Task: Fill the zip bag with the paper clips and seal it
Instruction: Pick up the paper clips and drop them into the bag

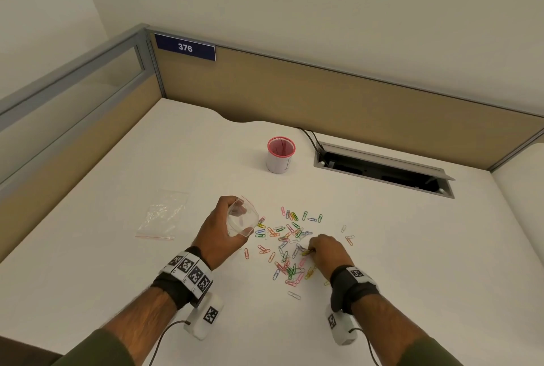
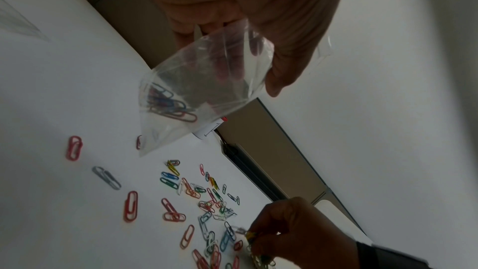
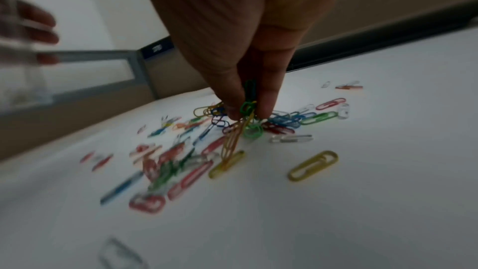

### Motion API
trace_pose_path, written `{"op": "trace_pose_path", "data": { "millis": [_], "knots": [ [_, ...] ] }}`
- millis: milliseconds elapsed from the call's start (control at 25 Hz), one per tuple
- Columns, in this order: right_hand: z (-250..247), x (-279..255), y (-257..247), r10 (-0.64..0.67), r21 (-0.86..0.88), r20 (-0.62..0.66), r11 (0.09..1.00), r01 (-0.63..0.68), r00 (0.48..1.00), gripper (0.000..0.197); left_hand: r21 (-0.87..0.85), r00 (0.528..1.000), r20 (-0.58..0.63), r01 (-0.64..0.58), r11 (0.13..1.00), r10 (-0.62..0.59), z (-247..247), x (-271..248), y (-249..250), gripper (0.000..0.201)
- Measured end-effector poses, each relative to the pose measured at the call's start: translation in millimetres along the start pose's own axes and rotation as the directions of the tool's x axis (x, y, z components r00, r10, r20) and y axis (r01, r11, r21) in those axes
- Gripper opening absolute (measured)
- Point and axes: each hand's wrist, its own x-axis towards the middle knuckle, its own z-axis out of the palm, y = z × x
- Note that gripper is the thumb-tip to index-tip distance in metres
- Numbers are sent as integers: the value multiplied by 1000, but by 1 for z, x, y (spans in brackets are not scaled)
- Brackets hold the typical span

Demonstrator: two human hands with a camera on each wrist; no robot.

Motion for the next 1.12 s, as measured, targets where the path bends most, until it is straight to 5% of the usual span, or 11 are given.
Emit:
{"op": "trace_pose_path", "data": {
  "millis": [440,640,840,960,1120],
  "knots": [
    [-1,-1,27,183,385,-56,911,-148,982,15,-14,999,41,36,999,-35,8,3,6,63],
    [-47,-17,16,277,746,-103,656,-110,955,13,-12,999,34,39,999,-38,11,6,4,63],
    [-126,-35,-35,167,891,-195,442,104,966,12,-16,999,34,11,1000,-11,21,11,4,60],
    [-151,-38,-79,22,867,-248,451,212,968,13,-12,999,50,7,1000,-7,28,16,4,63],
    [-139,-29,-118,-129,672,-266,686,279,955,13,-14,998,63,-6,1000,7,33,21,10,63]
  ]
}}
